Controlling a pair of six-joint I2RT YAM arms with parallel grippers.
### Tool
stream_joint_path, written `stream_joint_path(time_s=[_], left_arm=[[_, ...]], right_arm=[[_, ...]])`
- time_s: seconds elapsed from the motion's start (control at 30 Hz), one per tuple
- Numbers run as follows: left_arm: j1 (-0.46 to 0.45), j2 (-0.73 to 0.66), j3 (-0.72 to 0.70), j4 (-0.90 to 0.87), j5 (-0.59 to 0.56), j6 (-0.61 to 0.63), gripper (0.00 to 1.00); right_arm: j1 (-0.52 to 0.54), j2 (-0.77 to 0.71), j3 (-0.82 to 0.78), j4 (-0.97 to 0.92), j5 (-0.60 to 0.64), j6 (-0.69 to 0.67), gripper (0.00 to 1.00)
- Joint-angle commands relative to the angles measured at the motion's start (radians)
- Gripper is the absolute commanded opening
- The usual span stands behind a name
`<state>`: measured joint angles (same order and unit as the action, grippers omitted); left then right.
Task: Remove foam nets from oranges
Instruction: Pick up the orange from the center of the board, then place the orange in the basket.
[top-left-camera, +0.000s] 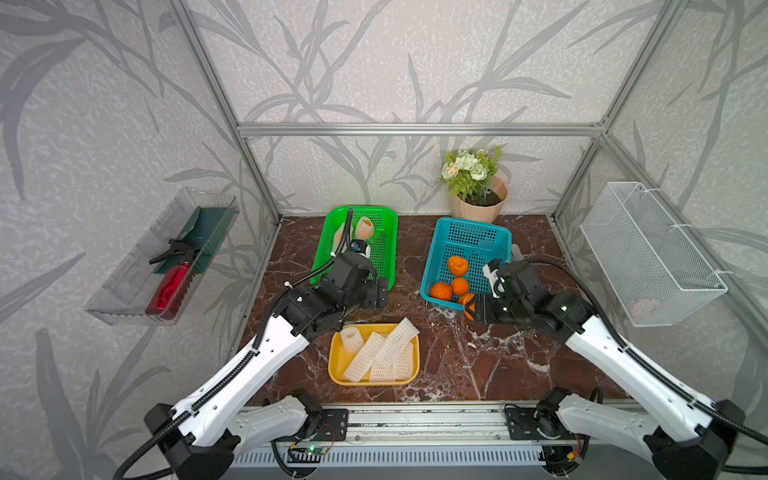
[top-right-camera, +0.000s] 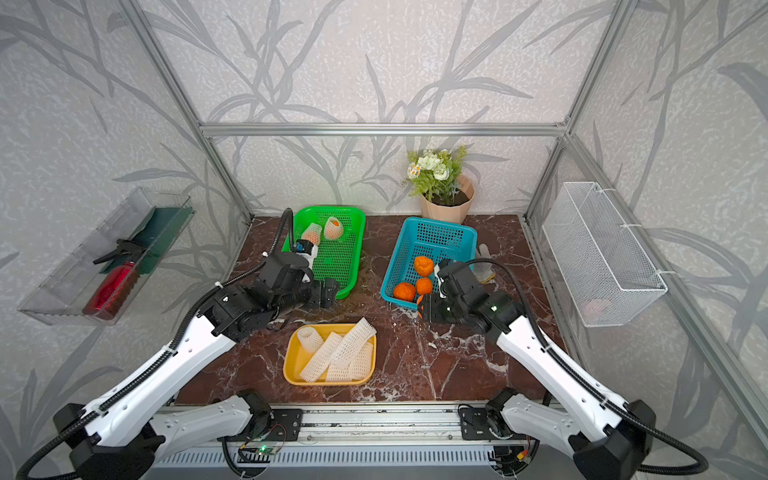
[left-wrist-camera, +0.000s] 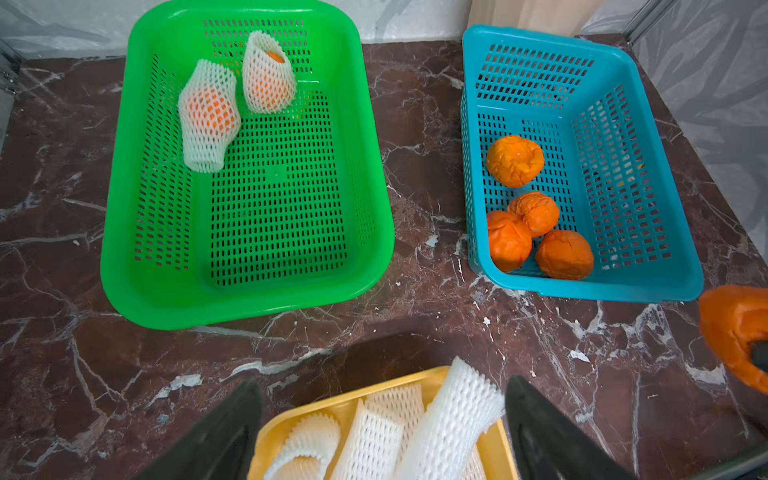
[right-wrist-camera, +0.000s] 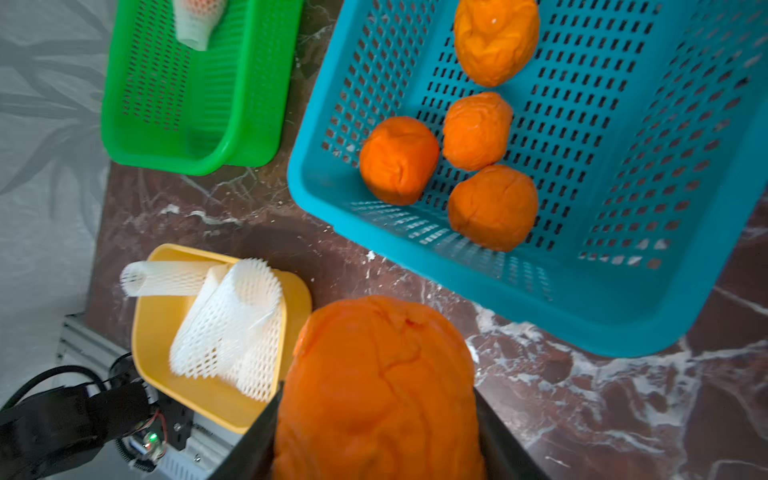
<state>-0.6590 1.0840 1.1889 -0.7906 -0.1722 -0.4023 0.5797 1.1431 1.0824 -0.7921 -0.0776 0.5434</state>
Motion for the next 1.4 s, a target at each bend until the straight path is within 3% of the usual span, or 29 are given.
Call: stream_joint_path(time_s=[0.0,0.3,0.47,0.67,1.0,1.2,1.37], left_arm=[[0.011,-0.009,0.022,0.022,0.024,0.06,0.9],[0.039,-0.067,0.02,0.0,0.071,0.087,0.91],[0.079,-0.023,0.035,0.001,0.131,0.047,0.91],[0.104,0.049,0.036,0.049,0.145,0.01,0.91],[0.159,0.174,0.033,0.125,0.115,-0.159,0.9],[0.241,0.283,0.086,0.098,0.102,-0.199,0.91],[0.327,0.417,0.154,0.126,0.105,-0.137,0.91]], right_arm=[[-0.042,0.117,0.094,-0.057,0.064,-0.15,0.48],[-0.134,0.486,0.281,-0.044,0.246,-0.26,0.49],[-0.175,0.645,0.368,-0.051,0.243,-0.267,0.51],[-0.225,0.727,0.382,-0.013,0.192,-0.285,0.55],[-0.273,0.694,0.322,0.062,0.032,-0.292,0.82],[-0.29,0.554,0.255,0.083,-0.035,-0.272,0.87],[-0.285,0.361,0.168,0.117,-0.131,-0.279,0.89]])
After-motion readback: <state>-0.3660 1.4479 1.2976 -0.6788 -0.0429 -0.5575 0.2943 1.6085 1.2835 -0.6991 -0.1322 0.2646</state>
